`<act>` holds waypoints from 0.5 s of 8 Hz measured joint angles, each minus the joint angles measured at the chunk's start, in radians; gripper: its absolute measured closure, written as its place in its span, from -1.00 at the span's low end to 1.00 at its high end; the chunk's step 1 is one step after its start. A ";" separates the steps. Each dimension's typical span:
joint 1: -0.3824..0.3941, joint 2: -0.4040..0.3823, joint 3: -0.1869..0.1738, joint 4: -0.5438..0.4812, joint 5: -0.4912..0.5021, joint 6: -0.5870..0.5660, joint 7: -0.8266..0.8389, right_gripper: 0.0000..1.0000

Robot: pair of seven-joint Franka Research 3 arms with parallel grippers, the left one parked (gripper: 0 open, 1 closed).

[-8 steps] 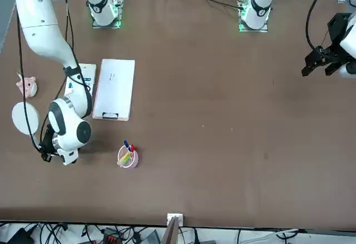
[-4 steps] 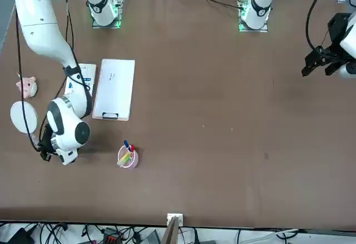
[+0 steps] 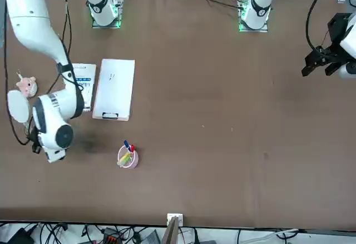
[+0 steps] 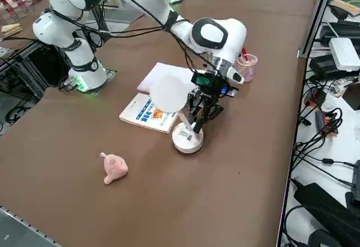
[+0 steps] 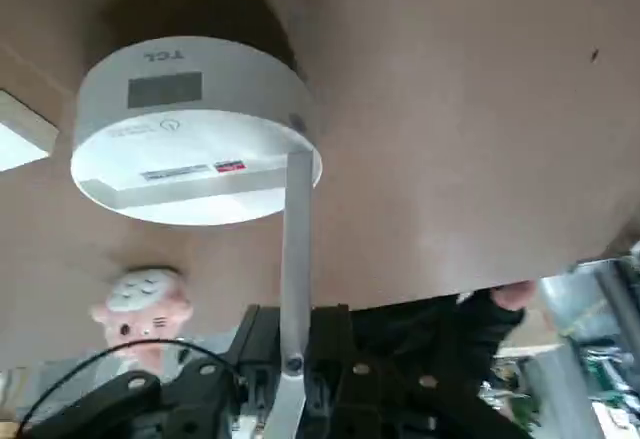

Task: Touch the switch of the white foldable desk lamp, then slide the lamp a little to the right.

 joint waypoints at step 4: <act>-0.075 -0.009 -0.002 0.053 0.053 -0.046 0.052 0.69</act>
